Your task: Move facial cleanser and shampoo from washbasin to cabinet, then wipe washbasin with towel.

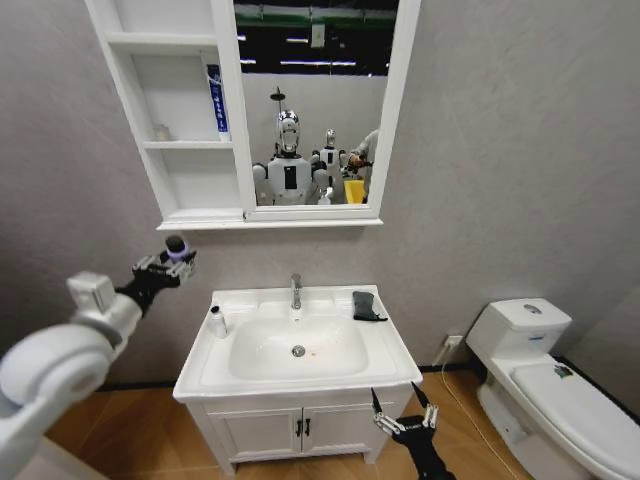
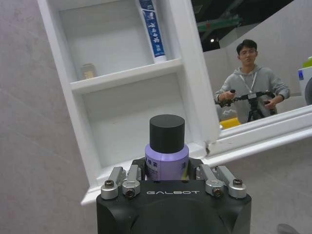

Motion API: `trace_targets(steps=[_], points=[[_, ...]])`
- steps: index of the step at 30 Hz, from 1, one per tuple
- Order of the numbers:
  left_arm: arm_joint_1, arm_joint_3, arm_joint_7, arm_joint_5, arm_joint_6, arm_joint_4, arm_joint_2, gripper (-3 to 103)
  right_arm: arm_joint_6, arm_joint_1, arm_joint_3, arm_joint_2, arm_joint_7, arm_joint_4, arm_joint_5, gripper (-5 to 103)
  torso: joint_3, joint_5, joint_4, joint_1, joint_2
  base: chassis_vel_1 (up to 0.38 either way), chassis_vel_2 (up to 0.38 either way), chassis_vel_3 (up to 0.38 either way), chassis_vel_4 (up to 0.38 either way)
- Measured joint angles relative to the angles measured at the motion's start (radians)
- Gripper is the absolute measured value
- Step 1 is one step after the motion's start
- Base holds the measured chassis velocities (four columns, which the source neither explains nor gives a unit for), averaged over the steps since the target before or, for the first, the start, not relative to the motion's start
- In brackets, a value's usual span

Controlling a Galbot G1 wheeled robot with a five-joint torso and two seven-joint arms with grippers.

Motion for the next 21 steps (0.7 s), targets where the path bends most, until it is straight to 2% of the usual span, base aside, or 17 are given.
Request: trace_targets(steps=[2,3,5,9,10,16,21], points=[[-0.085,0.031,0.002,-0.057,0.041,0.069,0.054,43,0.000,0.010,-0.001,0.001,-0.001,-0.005,0.001,100,0.000,0.0005,0.0001,0.000,0.000,0.000,0.000,0.000,0.000],[-0.085,0.031,0.002,-0.057,0.041,0.069,0.054,43,0.000,0.010,-0.001,0.001,-0.001,-0.005,0.001,100,0.000,0.0005,0.0001,0.000,0.000,0.000,0.000,0.000,0.000],[-0.136,0.047,0.034,-0.098,0.077,0.158,0.106,43,-0.001,0.014,-0.002,0.002,-0.002,-0.010,0.002,100,0.000,-0.0001,0.0003,0.000,0.000,0.000,0.000,0.000,0.000],[-0.175,0.053,0.069,-0.133,0.088,0.236,0.135,43,-0.002,0.016,-0.004,-0.004,-0.004,-0.015,0.002,100,0.000,-0.0002,0.0004,0.000,0.000,0.000,0.000,0.000,0.000],[-0.175,0.053,0.069,-0.133,0.088,0.236,0.135,43,-0.002,0.016,-0.004,-0.004,-0.004,-0.015,0.002,100,0.000,-0.0002,0.0004,0.000,0.000,0.000,0.000,0.000,0.000],[-0.188,0.057,0.155,-0.123,0.080,0.279,0.174,43,-0.004,0.015,-0.006,-0.006,-0.007,-0.020,-0.001,100,0.000,0.0004,0.0003,0.000,0.000,0.000,0.000,0.000,0.000],[-0.159,0.062,0.182,-0.122,0.076,0.255,0.176,43,-0.004,0.012,-0.015,0.001,-0.011,-0.025,-0.010,100,0.000,0.0003,-0.0001,0.000,0.000,0.000,0.000,0.000,0.000]])
